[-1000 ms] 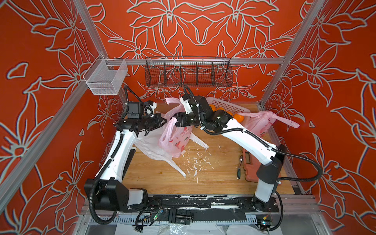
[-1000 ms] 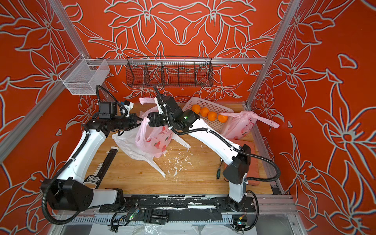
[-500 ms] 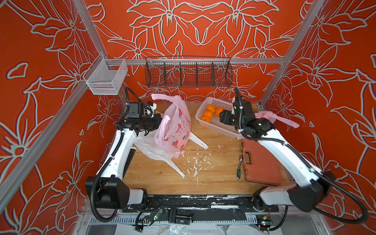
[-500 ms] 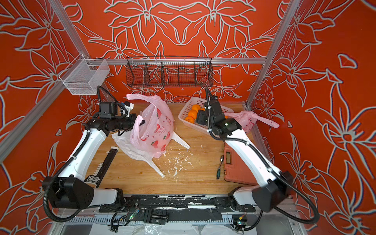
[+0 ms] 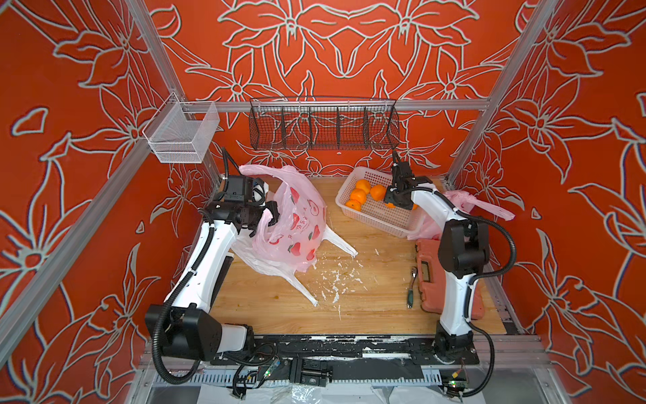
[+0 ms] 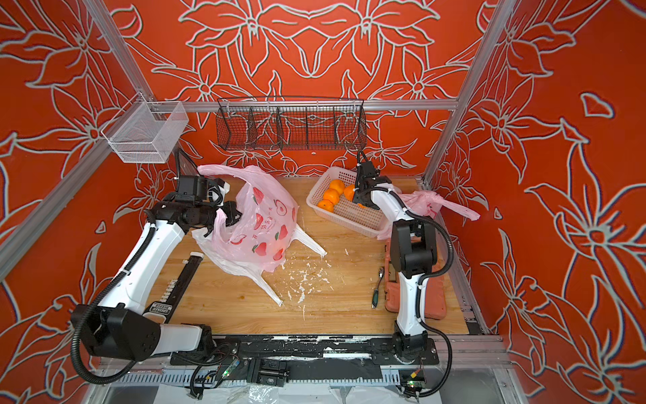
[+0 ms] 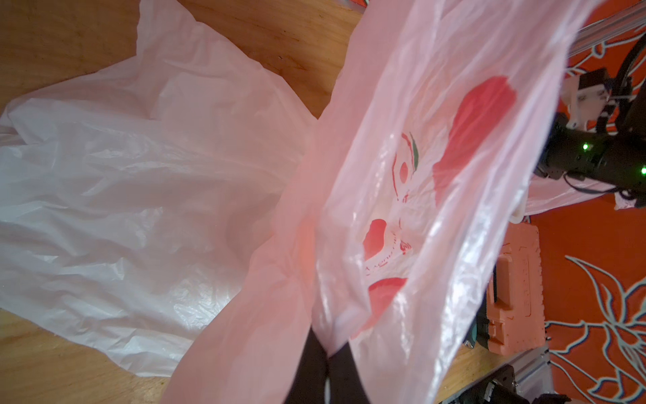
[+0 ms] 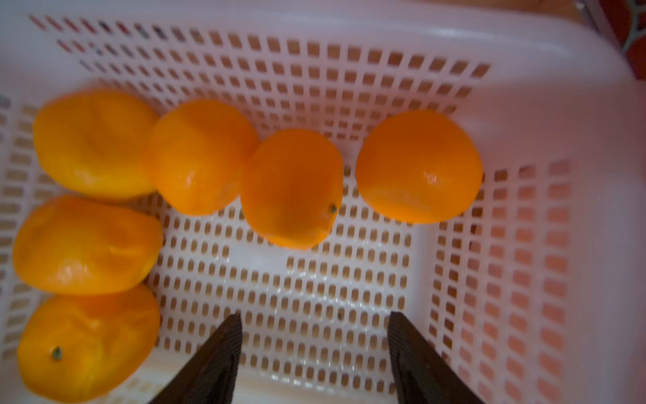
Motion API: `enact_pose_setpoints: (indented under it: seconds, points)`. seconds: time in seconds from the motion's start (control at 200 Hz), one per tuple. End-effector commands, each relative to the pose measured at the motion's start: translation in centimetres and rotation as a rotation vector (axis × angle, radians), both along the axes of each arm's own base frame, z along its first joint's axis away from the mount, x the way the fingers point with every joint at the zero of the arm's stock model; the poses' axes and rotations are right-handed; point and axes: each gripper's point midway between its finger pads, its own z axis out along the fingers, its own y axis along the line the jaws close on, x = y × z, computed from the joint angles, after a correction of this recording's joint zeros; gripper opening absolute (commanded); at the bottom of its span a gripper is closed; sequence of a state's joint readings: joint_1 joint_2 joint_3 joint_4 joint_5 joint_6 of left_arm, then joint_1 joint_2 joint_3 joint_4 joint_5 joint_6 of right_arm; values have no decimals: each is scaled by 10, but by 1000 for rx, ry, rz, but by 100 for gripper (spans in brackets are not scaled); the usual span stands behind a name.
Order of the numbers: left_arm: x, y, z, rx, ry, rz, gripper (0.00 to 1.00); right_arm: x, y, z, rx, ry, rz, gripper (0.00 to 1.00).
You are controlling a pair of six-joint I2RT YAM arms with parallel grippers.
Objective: Place the oranges into plastic bags & tie knots
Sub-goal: Pick up the orange from the basket.
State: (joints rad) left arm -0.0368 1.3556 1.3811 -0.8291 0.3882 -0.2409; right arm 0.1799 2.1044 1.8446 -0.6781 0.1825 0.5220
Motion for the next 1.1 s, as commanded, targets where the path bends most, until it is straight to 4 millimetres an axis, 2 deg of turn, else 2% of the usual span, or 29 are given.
enact_pose_setpoints:
  seconds: [0.0,0.22,0.495,0.655,0.801,0.916,1.001,1.096]
  points:
    - [-7,-11,19,-10,-75,-64,0,19,-5,-9,-19,-1,-14,68]
    - [-12,-19,30,-45,-113,-99,0,47,-5,-35,-2,42,-4,70]
    - [-19,-33,44,-118,-149,-153,0,57,-17,-62,-52,104,-37,69]
    - [-20,-35,46,-131,-154,-158,0,55,-16,-61,-43,111,-31,49]
    - [-19,-41,50,-182,-158,-169,0,36,-13,-32,-42,72,-21,42]
    - [-18,-49,58,-240,-175,-192,0,-1,3,24,-44,-41,12,41]
    - [-18,-49,63,-249,-185,-197,0,-38,34,68,-12,-153,88,40]
    - [-18,-49,66,-258,-192,-203,0,-87,93,118,86,-286,260,40]
